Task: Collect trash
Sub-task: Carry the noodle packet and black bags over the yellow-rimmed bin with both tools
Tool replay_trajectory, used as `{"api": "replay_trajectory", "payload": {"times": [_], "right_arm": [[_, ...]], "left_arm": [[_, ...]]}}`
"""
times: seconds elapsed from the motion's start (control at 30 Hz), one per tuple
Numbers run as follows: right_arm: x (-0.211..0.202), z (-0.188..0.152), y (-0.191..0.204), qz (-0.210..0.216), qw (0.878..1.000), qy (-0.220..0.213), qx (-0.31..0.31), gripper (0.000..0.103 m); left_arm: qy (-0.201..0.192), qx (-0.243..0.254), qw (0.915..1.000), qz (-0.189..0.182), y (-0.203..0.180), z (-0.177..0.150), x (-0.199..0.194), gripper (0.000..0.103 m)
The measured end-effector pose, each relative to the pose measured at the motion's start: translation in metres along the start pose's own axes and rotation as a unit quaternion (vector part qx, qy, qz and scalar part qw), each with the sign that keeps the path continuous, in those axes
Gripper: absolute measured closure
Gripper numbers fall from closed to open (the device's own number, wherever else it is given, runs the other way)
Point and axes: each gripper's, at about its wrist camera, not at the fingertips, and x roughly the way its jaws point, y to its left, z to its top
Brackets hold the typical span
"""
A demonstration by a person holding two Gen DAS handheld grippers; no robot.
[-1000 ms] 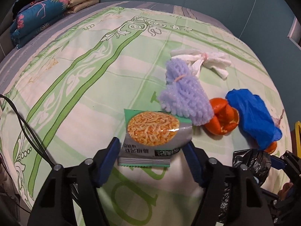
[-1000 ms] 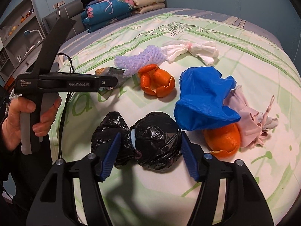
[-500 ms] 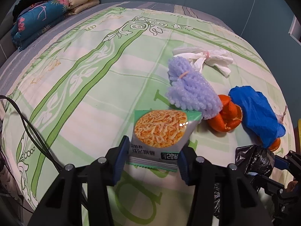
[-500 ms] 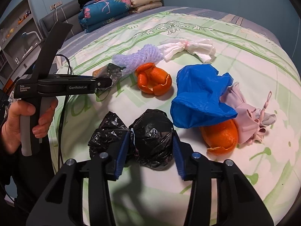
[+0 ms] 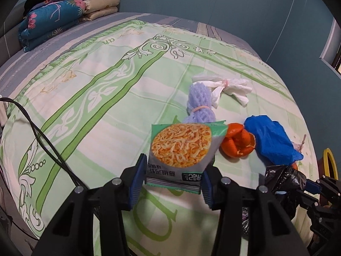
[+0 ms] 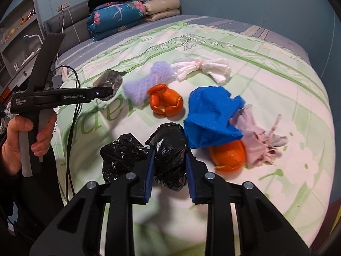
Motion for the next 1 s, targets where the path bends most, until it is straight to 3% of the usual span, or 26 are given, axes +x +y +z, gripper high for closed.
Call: {"api": "replay_trajectory", "payload": {"times": [0.37,0.5,0.77,1.0], "right_arm": [[-0.016,0.002,-0.05,-0.046,0.998,-0.023,0.042,0.078],[-0.022,0.004,-0.072,-0.081,0.995,-0.038,0.048,0.078],[-0.049,0.008,-0.121,-0.122,0.986,-0.072,0.09,0.078],[-0.095,0.008,-0.159,-0.158,0.972,-0.12,0.123,0.078]], "left_arm": [[-0.041,-0.04,0.9981,-0.024,0.004,-0.002,-0.027,0.059],[-0.052,-0.046,0.9973,-0.024,0.002,0.0,-0.038,0.059],[-0.077,-0.018,0.9967,-0.018,-0.019,0.011,-0.061,0.059],[-0.097,0.027,0.9945,-0.03,-0.066,0.026,-0.081,0.059]]}}
